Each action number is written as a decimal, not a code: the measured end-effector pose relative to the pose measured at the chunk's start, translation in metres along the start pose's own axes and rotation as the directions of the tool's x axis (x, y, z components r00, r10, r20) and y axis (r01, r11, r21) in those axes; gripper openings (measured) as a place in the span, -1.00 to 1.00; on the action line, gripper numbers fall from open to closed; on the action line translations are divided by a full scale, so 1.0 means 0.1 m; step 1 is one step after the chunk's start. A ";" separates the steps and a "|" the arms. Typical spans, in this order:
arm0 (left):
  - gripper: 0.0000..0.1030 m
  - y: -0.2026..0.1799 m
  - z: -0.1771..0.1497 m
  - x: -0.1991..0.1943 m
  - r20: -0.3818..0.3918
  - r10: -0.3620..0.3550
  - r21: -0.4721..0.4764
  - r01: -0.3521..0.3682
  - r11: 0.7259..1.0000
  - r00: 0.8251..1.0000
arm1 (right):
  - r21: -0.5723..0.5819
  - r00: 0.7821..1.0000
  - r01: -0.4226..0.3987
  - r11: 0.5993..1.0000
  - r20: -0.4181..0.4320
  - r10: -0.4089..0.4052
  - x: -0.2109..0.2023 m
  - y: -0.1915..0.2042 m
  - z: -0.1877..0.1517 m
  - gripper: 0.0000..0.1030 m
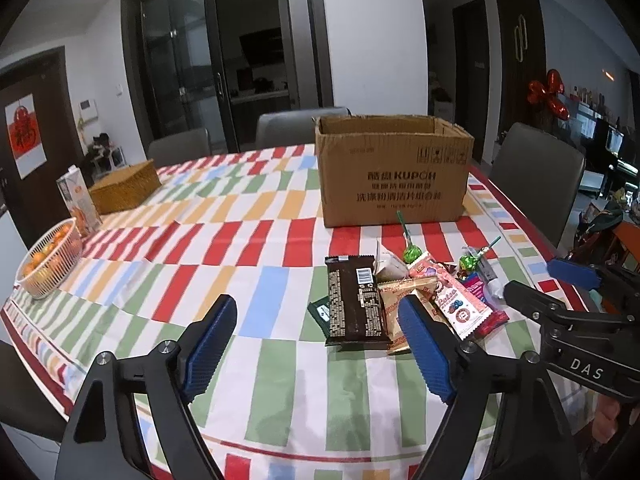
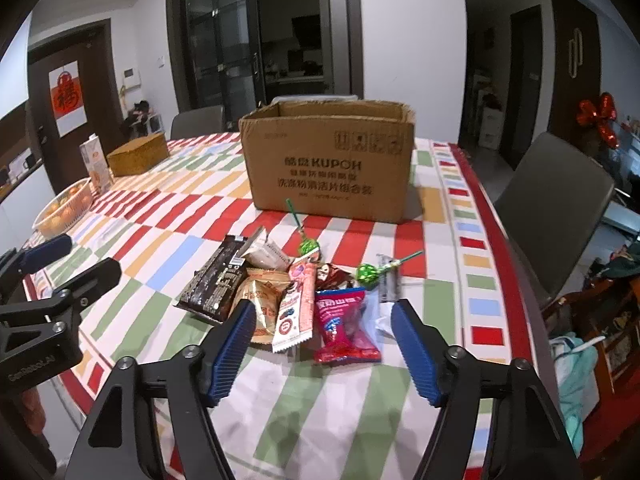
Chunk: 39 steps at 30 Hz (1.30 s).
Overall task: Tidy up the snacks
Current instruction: 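Grasp the brown chocolate bar with the left tool while the right tool grasps the pink stick snack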
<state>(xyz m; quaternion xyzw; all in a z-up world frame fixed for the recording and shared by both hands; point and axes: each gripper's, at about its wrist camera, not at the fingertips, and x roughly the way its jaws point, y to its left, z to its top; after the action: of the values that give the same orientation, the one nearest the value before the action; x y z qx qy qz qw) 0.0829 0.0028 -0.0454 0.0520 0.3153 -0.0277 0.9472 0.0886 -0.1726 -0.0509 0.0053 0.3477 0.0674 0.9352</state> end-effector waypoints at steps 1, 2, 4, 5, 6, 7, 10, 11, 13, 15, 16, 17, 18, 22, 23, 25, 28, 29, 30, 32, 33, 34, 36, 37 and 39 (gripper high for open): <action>0.61 -0.01 0.00 0.05 -0.008 -0.003 0.001 0.003 1.000 1.000 | 0.000 1.000 -0.007 1.000 -0.008 0.007 0.04 0.00 0.01 0.29; 0.58 -0.02 0.01 0.10 -0.016 -0.008 0.004 0.008 1.000 1.000 | 0.002 1.000 -0.015 1.000 -0.018 0.015 0.09 0.00 0.02 0.23; 0.57 -0.04 0.02 0.21 -0.032 -0.015 0.013 0.016 1.000 0.999 | 0.007 0.998 -0.035 0.999 -0.043 0.035 0.20 0.00 0.03 0.16; 0.56 -0.06 0.02 0.25 -0.038 -0.018 0.018 0.019 1.000 0.999 | 0.012 0.997 -0.044 0.999 -0.058 0.045 0.26 -0.01 0.04 0.10; 0.56 -0.07 0.02 0.30 -0.042 -0.022 0.024 0.023 0.999 0.999 | 0.016 0.996 -0.050 0.999 -0.067 0.051 0.30 -0.01 0.04 0.08; 0.56 -0.08 0.02 0.35 -0.049 -0.025 0.029 0.026 0.999 0.998 | 0.021 0.995 -0.059 0.998 -0.077 0.060 0.35 -0.02 0.05 0.04; 0.52 -0.11 0.02 0.50 -0.072 -0.041 0.035 0.043 0.998 0.997 | 0.029 0.991 -0.077 0.997 -0.103 0.080 0.47 -0.03 0.07 -0.05; 0.49 -0.12 0.02 0.55 -0.080 -0.043 0.035 0.046 0.998 0.996 | 0.028 0.990 -0.082 0.996 -0.110 0.084 0.50 -0.02 0.07 -0.08; 0.49 -0.12 0.02 0.65 -0.099 -0.051 0.031 0.054 0.998 0.994 | 0.023 0.989 -0.087 0.996 -0.117 0.089 0.56 -0.02 0.09 -0.09; 0.47 -0.13 0.01 0.74 -0.115 -0.063 0.030 0.067 0.997 0.991 | 0.016 0.988 -0.086 0.996 -0.126 0.088 0.63 0.00 0.10 -0.13; 0.47 -0.13 0.01 0.79 -0.124 -0.066 0.031 0.070 0.997 0.990 | 0.015 0.987 -0.091 0.996 -0.132 0.092 0.65 0.01 0.11 -0.16; 0.45 -0.14 0.00 0.83 -0.132 -0.069 0.033 0.074 0.997 0.989 | 0.013 0.986 -0.095 0.995 -0.138 0.096 0.68 0.02 0.11 -0.17; 0.44 -0.15 -0.01 0.87 -0.141 -0.074 0.033 0.080 0.996 0.987 | 0.010 0.985 -0.095 0.995 -0.143 0.096 0.71 0.02 0.11 -0.18; 0.43 -0.16 -0.06 1.00 -0.174 -0.091 0.030 0.098 0.995 0.981 | 0.003 0.982 -0.107 0.994 -0.159 0.106 0.80 0.04 0.10 -0.27; 0.42 -0.17 -0.07 1.03 -0.181 -0.092 0.032 0.099 0.995 0.979 | -0.003 0.981 -0.111 0.994 -0.161 0.109 0.82 0.05 0.10 -0.28; 0.42 -0.18 -0.09 1.08 -0.191 -0.093 0.033 0.102 0.994 0.977 | -0.012 0.980 -0.111 0.994 -0.167 0.108 0.86 0.07 0.10 -0.29; 0.42 -0.18 -0.10 1.15 -0.205 -0.100 0.032 0.109 0.994 0.974 | -0.007 0.976 -0.121 0.993 -0.186 0.118 0.93 0.07 0.10 -0.33; 0.42 -0.18 -0.11 1.17 -0.208 -0.103 0.032 0.112 0.993 0.973 | -0.006 0.975 -0.123 0.992 -0.189 0.120 0.95 0.07 0.10 -0.34; 0.42 -0.18 -0.10 1.19 -0.212 -0.106 0.032 0.115 0.993 0.971 | -0.005 0.974 -0.124 0.992 -0.193 0.121 0.97 0.07 0.10 -0.34; 0.42 -0.19 -0.09 1.24 -0.217 -0.108 0.034 0.119 0.992 0.970 | -0.001 0.971 -0.130 0.991 -0.200 0.127 1.01 0.06 0.11 -0.38; 0.41 -0.20 -0.08 1.27 -0.220 -0.108 0.036 0.119 0.992 0.969 | 0.001 0.971 -0.133 0.991 -0.203 0.131 1.03 0.06 0.11 -0.38; 0.41 -0.21 -0.07 1.29 -0.222 -0.111 0.037 0.122 0.992 0.969 | 0.003 0.970 -0.136 0.991 -0.205 0.133 1.04 0.06 0.11 -0.40; 0.39 -0.21 -0.06 1.33 -0.221 -0.105 0.041 0.117 0.992 0.970 | 0.010 0.967 -0.141 0.990 -0.214 0.140 1.08 0.05 0.12 -0.42; 0.37 -0.22 -0.06 1.35 -0.222 -0.103 0.042 0.116 0.992 0.969 | 0.019 0.965 -0.146 0.989 -0.217 0.146 1.10 0.04 0.13 -0.42; 0.34 -0.21 -0.05 1.39 -0.226 -0.104 0.037 0.115 0.993 0.969 | 0.027 0.964 -0.147 0.989 -0.222 0.149 1.12 0.04 0.13 -0.47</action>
<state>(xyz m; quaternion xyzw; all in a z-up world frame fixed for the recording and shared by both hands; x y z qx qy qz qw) 0.1892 -0.0201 -0.1340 0.0607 0.4214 -0.0816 0.9012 0.1807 -0.1534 -0.1135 0.0282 0.4496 0.1356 0.8825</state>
